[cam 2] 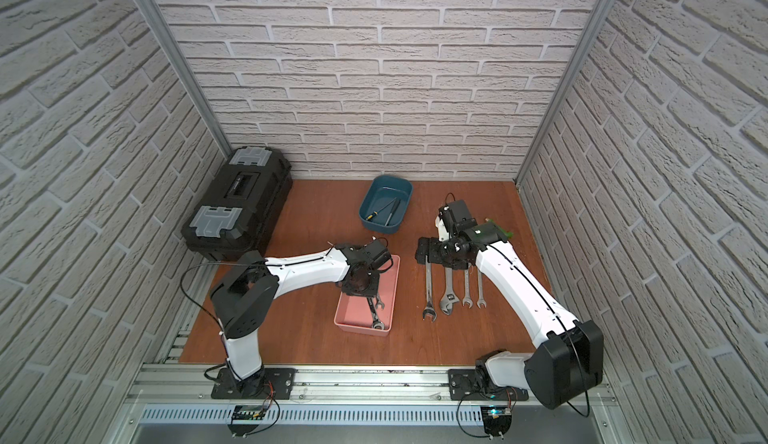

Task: Take out the wrench from the storage box
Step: Pick up the wrench from the storage box.

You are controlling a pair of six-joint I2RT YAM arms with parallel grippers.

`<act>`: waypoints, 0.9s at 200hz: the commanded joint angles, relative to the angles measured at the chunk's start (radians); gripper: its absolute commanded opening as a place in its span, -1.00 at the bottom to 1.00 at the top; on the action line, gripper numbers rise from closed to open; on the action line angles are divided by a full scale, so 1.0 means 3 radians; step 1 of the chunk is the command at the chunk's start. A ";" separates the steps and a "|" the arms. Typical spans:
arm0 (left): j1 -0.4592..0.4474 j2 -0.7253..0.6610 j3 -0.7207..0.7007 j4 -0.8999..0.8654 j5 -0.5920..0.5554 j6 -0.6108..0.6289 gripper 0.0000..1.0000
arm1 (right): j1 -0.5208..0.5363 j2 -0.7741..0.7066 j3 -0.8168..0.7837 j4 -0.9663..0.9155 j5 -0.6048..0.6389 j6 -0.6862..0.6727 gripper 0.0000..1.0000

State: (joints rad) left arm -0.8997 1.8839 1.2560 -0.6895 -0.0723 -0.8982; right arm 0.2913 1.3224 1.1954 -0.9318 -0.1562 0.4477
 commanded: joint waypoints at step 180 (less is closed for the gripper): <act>-0.0060 0.0178 0.0012 -0.0035 -0.0245 -0.0931 -1.00 | -0.0025 0.0041 0.0146 -0.0125 -0.0106 -0.0485 0.95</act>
State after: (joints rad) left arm -0.9112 1.9083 1.2743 -0.6811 -0.1001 -1.1366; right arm 0.2905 1.3579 1.2148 -0.9577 -0.1852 0.3424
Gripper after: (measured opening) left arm 0.195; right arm 0.972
